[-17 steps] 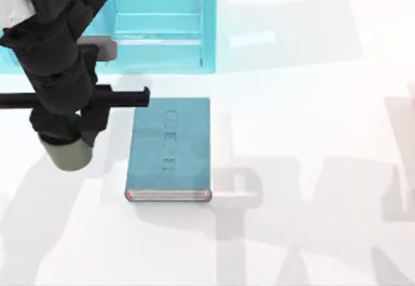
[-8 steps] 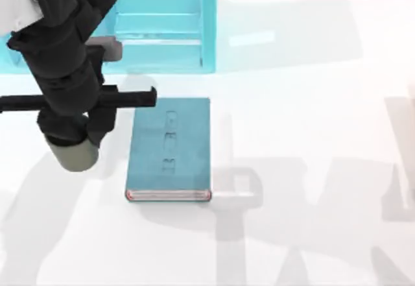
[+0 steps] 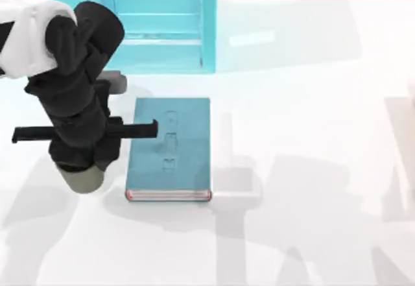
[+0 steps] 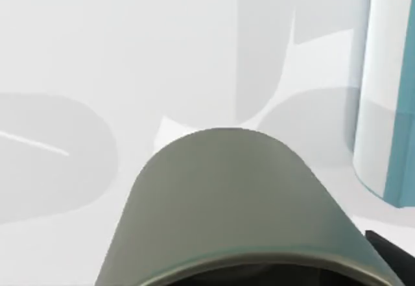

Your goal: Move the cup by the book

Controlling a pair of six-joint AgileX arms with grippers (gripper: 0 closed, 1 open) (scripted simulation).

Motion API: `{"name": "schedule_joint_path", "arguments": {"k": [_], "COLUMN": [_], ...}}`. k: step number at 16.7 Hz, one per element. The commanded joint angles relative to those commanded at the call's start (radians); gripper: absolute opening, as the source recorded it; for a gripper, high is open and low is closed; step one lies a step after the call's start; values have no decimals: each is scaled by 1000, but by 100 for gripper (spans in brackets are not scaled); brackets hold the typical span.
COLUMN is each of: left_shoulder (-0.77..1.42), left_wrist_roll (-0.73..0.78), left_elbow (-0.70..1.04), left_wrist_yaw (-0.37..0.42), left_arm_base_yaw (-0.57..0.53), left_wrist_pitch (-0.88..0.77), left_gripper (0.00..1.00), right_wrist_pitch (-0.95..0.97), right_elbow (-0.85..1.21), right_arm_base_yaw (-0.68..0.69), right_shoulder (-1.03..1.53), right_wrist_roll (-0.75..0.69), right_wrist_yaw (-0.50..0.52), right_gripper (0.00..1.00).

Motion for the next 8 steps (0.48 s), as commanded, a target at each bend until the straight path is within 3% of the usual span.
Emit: {"name": "schedule_joint_path", "arguments": {"k": [3,8], "left_shoulder": [0,0], "left_wrist_roll": [0,0], "left_elbow": [0,0], "left_wrist_yaw": [0,0], "left_arm_base_yaw": [0,0], "left_wrist_pitch": [0,0], "left_gripper": [0,38], "right_wrist_pitch": [0,0], "right_elbow": [0,0], "right_arm_base_yaw": [0,0], "right_shoulder": [0,0], "right_wrist_roll": [0,0], "right_wrist_yaw": [0,0], "right_gripper": [100,100]}}
